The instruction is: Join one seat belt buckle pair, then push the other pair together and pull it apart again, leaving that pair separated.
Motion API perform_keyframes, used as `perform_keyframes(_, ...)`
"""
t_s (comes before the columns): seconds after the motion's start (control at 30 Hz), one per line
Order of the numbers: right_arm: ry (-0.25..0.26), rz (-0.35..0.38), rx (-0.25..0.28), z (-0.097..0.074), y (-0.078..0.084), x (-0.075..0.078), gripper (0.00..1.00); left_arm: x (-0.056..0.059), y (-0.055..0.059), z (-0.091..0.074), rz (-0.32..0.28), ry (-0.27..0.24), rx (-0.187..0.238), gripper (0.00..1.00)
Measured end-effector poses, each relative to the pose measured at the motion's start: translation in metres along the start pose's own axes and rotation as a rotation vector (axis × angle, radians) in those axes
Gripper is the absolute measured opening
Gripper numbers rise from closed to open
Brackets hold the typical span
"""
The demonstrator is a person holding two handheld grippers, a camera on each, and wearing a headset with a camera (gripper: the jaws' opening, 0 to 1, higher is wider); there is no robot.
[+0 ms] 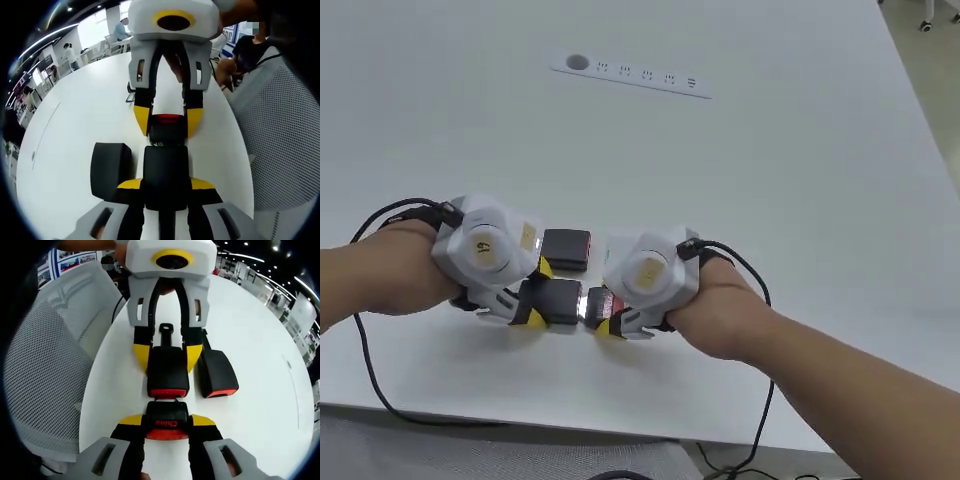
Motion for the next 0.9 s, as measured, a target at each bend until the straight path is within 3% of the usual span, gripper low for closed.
perform_keyframes(0.27, 0.015, -0.002, -0.002, -0.0016, -0.0016, -0.0035, 0.29, 0.0012, -0.0008, -0.0004, -0.006, -0.004, 0.004, 0.33)
perform_keyframes(0.47, 0.012, -0.001, 0.04, -0.0064, 0.0019, -0.0055, 0.29, -0.0008, 0.0031, -0.0009, -0.003, -0.001, 0.02, 0.33)
perform_keyframes(0.9, 0.027, 0.005, 0.055, -0.0046, 0.0056, -0.0052, 0.29, 0.0004, 0.0042, -0.0034, -0.019, -0.015, 0.031, 0.32)
Point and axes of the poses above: the centre of the closed fingertips' face, and the gripper's own axes: z roughly forward along the fingers, x roughly to its right, y roughly out of its underside, the point moved 9 cm from there along -z, roughly backward along the fingers, and after that the axes turned 2 degrees about -y, right-handed, at the moved point
